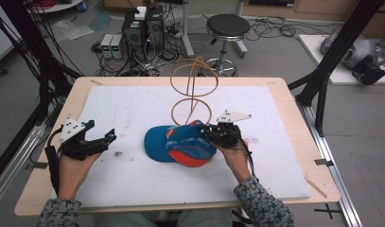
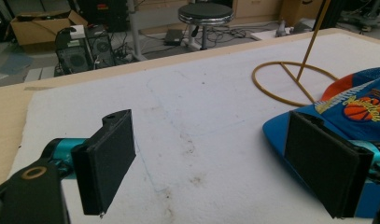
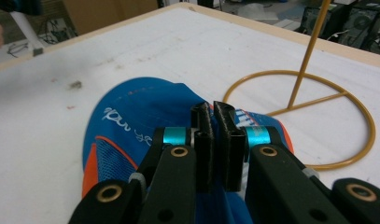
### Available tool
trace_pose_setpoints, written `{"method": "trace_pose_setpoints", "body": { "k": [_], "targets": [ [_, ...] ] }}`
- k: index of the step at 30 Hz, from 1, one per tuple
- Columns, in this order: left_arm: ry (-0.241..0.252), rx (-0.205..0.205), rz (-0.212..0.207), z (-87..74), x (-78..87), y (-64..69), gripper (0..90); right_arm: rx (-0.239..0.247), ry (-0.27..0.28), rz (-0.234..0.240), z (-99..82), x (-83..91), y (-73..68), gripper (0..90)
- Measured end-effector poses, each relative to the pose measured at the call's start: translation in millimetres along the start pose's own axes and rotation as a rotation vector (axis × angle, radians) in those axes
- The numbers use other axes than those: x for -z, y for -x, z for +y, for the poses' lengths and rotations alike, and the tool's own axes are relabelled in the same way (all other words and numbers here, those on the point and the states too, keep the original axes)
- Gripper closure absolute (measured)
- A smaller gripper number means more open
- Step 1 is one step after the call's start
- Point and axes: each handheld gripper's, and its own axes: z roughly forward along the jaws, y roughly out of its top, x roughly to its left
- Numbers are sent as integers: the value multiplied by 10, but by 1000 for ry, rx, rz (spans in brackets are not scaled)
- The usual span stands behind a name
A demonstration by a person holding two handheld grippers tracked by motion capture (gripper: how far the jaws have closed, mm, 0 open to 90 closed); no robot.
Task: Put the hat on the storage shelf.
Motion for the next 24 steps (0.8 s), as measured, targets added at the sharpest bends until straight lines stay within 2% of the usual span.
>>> {"method": "trace_pose_setpoints", "body": {
  "k": [9, 10, 12, 13, 14, 18, 24],
  "targets": [
    [11, 2, -9, 35, -20, 6, 172, 30, 67, 13, 151, 156, -161, 870],
    [15, 5, -8, 39, -19, 6, 172, 45, 84, 21, 209, 198, -226, 870],
    [19, 5, -9, 50, -15, 3, 172, 57, 93, 22, 241, 220, -257, 870],
    [20, 3, -8, 55, -13, 2, 172, 84, 108, 29, 309, 263, -322, 870],
    [20, 2, -8, 61, -11, 2, 172, 84, 108, 29, 309, 263, -322, 870],
    [29, 4, -8, 83, -2, 2, 172, 126, 137, 49, 457, 364, -464, 870],
    [41, 4, -8, 112, 10, 2, 172, 134, 153, 66, 577, 403, -496, 870]
  ]
}}
